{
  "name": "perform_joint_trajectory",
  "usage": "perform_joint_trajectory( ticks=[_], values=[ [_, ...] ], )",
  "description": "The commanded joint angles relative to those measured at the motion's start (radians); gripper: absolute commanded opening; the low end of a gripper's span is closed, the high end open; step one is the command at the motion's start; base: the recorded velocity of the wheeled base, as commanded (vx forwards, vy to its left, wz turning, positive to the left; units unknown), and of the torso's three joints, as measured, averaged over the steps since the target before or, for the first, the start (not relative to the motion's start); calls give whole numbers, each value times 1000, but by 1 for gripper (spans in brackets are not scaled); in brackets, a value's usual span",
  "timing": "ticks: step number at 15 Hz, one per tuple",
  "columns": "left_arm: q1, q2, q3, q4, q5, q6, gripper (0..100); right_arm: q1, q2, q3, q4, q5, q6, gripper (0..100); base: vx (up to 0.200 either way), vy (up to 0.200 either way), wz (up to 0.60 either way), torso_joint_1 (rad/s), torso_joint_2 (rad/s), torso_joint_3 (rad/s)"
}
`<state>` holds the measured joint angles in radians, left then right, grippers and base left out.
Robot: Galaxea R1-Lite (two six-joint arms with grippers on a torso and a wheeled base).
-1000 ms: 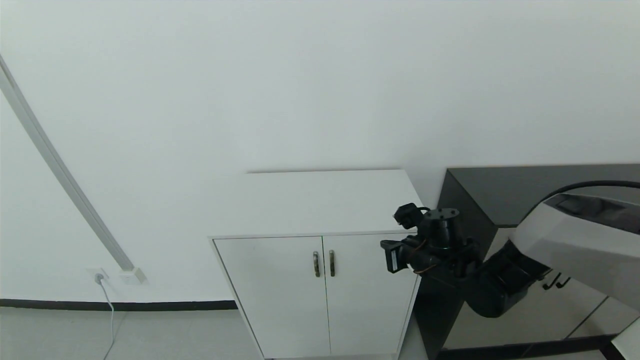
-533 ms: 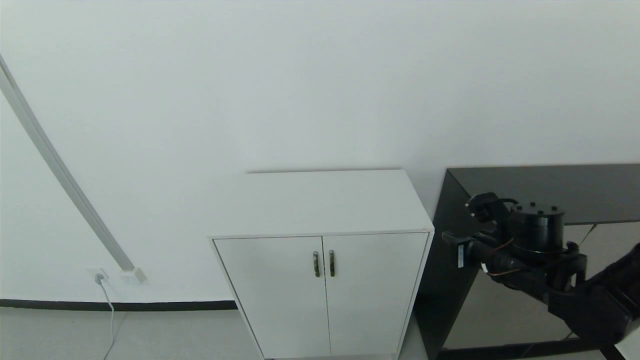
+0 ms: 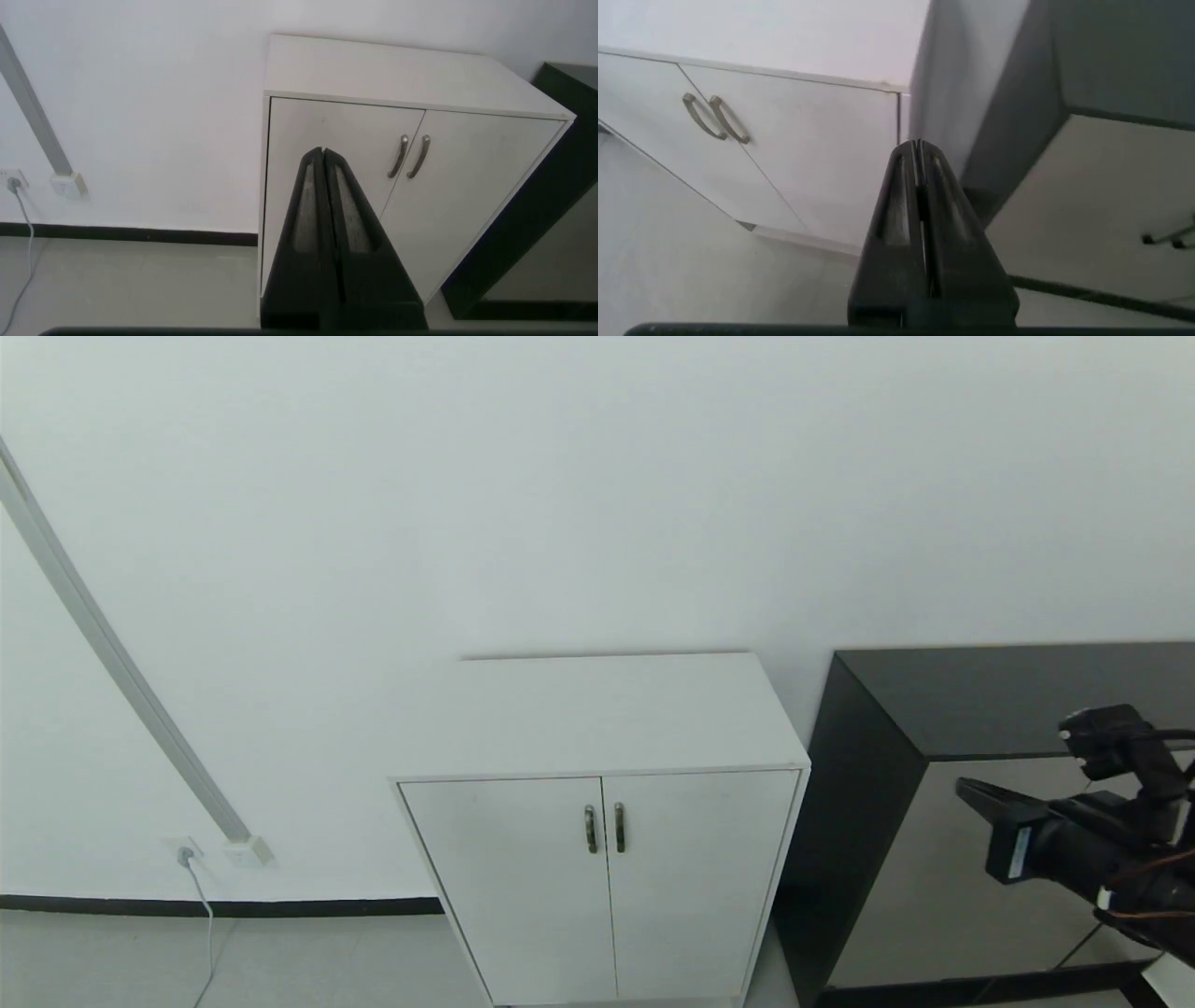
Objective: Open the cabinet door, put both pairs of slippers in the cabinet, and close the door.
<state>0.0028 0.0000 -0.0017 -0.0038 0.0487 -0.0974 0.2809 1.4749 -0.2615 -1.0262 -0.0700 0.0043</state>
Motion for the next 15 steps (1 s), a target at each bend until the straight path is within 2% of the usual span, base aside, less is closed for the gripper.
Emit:
perform_joint_trajectory(
  ticks=[1,5,7,9,11,15],
  values=[
    [0,0,0,-1,0,-1,0,-51,-162,96,0,-2,-1,0,0,0,0,0,0,0],
    [0,0,0,-1,2,-1,0,-54,-300,237,0,-2,-1,0,0,0,0,0,0,0],
    [0,0,0,-1,2,-1,0,-63,-366,261,38,-4,2,0,0,0,0,0,0,0],
    [0,0,0,1,2,-5,0,-68,-473,261,170,4,2,0,0,0,0,0,0,0],
    [0,0,0,-1,2,-5,0,-65,-620,261,388,21,2,0,0,0,0,0,0,0],
    [0,0,0,-1,2,-7,0,-65,-841,261,675,93,2,0,0,0,0,0,0,0]
  ],
)
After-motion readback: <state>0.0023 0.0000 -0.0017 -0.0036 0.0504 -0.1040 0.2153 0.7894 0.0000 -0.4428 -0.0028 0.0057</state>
